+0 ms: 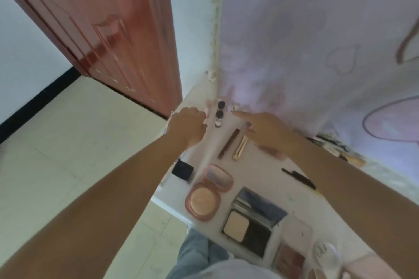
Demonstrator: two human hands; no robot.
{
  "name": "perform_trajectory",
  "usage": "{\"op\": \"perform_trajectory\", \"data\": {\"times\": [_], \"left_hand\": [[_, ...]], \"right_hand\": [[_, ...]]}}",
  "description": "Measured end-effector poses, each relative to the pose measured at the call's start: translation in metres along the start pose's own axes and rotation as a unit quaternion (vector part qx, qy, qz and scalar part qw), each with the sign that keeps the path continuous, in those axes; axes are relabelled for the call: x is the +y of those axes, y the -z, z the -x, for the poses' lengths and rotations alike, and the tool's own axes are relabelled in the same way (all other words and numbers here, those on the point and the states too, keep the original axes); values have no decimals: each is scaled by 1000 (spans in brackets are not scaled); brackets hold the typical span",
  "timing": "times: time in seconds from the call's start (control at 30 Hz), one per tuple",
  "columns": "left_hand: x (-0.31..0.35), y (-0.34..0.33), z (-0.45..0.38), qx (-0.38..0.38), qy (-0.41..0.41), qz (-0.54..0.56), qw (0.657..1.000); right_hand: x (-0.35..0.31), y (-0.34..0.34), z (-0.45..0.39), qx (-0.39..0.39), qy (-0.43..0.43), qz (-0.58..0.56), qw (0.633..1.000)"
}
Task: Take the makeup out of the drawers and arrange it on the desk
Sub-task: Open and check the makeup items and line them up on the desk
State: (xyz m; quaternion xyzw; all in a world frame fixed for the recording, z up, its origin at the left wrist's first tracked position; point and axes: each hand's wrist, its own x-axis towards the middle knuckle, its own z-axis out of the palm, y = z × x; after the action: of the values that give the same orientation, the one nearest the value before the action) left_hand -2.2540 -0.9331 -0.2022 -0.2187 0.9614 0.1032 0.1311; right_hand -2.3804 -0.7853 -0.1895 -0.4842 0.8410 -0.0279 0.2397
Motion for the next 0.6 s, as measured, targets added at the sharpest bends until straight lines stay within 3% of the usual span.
{"op": "perform_trajectory", "data": {"times": [0.17, 0.3, 0.5, 0.6], "left_hand": [[42, 1, 0, 17, -99, -22, 995], [86, -2, -3, -34, -156, -71, 985], [121, -25, -6, -105, -147, -77, 980], [127, -30, -8, -109, -135, -70, 982]], "right_hand": [[46, -7, 58, -14, -125, -46, 991], [73, -29, 85, -14, -204, -38, 978], [83, -76, 72, -19, -184, -9, 983], [88, -85, 58, 23, -213, -51, 975]]}}
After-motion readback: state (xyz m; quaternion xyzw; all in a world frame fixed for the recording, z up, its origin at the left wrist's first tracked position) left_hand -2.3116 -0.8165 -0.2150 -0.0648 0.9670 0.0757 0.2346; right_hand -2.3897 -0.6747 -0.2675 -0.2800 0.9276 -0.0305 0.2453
